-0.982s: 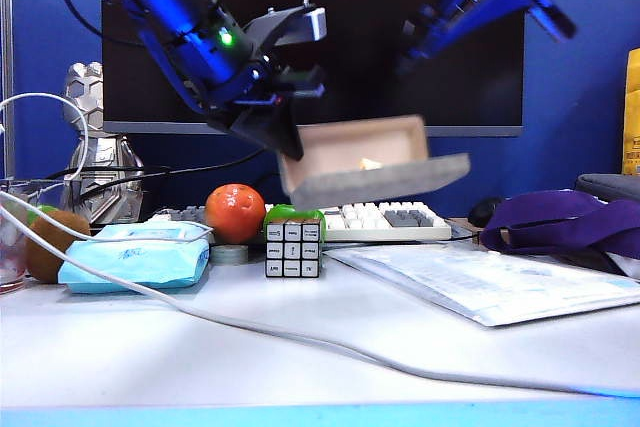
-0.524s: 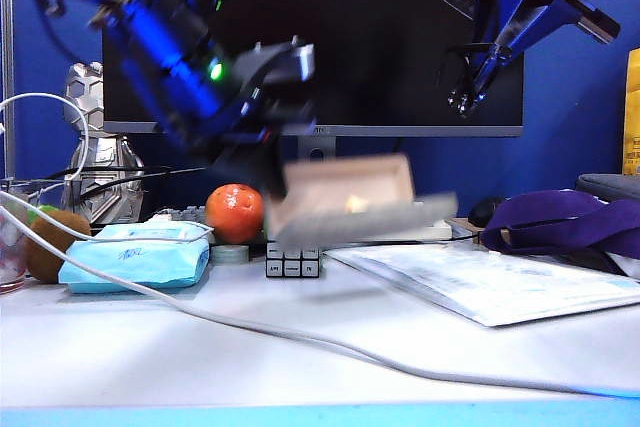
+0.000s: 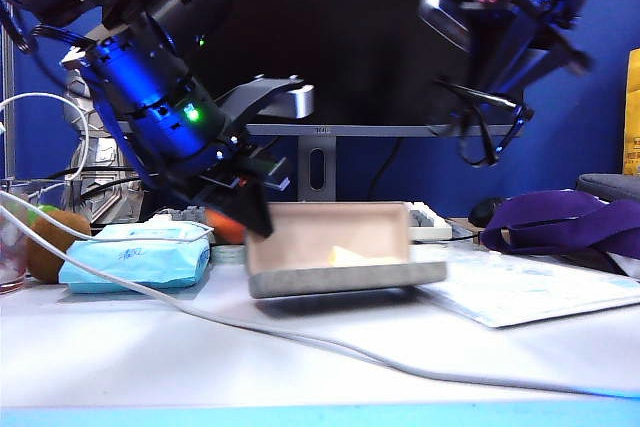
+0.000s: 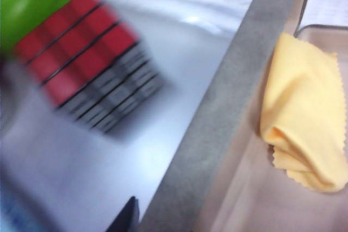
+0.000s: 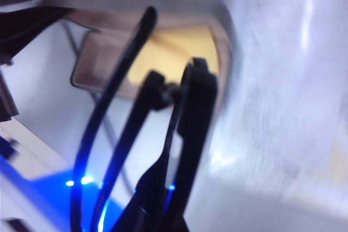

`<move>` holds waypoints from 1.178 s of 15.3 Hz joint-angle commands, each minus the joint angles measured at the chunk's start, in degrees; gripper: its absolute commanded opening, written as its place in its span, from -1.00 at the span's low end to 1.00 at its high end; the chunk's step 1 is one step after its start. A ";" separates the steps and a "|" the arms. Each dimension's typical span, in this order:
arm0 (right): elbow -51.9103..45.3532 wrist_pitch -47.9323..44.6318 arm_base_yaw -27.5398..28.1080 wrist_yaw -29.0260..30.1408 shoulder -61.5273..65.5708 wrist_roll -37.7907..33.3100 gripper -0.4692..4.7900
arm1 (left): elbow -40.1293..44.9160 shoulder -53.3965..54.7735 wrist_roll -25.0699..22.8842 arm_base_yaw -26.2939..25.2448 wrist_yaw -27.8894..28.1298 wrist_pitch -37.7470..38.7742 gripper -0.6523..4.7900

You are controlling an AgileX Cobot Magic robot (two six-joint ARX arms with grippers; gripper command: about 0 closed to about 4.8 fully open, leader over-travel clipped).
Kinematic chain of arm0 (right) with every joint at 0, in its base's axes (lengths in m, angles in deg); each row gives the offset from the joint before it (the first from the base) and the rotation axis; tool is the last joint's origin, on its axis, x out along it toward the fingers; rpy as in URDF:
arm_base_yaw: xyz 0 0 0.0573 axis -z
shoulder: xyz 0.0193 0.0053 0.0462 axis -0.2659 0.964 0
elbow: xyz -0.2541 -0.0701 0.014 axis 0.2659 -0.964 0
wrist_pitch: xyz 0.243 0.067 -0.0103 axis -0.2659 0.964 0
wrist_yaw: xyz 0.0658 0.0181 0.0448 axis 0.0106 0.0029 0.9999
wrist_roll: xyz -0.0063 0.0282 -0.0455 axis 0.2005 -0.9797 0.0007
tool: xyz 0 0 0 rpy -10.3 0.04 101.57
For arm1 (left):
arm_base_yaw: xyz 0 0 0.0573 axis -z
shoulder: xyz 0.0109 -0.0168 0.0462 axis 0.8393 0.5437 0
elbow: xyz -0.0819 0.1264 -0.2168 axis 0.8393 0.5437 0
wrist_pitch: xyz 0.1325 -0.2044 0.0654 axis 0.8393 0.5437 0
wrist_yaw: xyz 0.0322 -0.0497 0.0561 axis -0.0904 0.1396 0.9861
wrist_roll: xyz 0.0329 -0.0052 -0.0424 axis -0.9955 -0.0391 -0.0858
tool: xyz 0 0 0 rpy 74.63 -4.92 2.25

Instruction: Pick up the glasses, fold the temples of the glasses, place the glasses into the glasses case, and finally close the glasses case.

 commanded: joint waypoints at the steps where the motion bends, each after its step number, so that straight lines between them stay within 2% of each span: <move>1: 0.17 -3.34 -2.40 -1.29 -0.35 13.53 -0.84 | -0.22 -0.22 -3.58 0.09 -2.47 -1.99 -0.78; 4: 0.15 -3.37 -5.55 -2.47 -0.35 25.27 -0.84 | -0.24 -0.24 -3.74 -0.59 -7.74 -1.99 -0.78; 7: 0.13 -3.39 -7.91 -7.15 -0.31 33.83 -0.84 | -0.24 -0.26 -3.76 -0.59 -8.41 -2.01 -0.78; 9: 0.07 -3.06 -7.93 -7.41 0.44 37.40 -0.84 | -0.24 -0.28 -3.80 -0.59 -11.04 -2.25 -0.78; 14: -0.04 -0.07 -8.79 -8.68 4.31 42.23 -0.84 | -0.26 -0.35 -3.93 -0.61 -11.21 -4.50 -0.75; 15: -0.02 -0.15 -9.31 -9.81 4.26 42.47 -0.84 | -0.26 -0.35 -3.72 -0.61 -12.37 -4.50 -0.63; 17: 0.00 -0.37 -9.33 -10.45 4.15 42.47 -0.84 | -0.28 -0.35 -3.72 -0.59 -14.19 -4.50 -0.23; 18: 0.00 -0.72 -9.35 -11.56 4.15 42.47 -0.84 | -0.28 -0.35 -3.65 -0.59 -14.14 -4.48 -0.19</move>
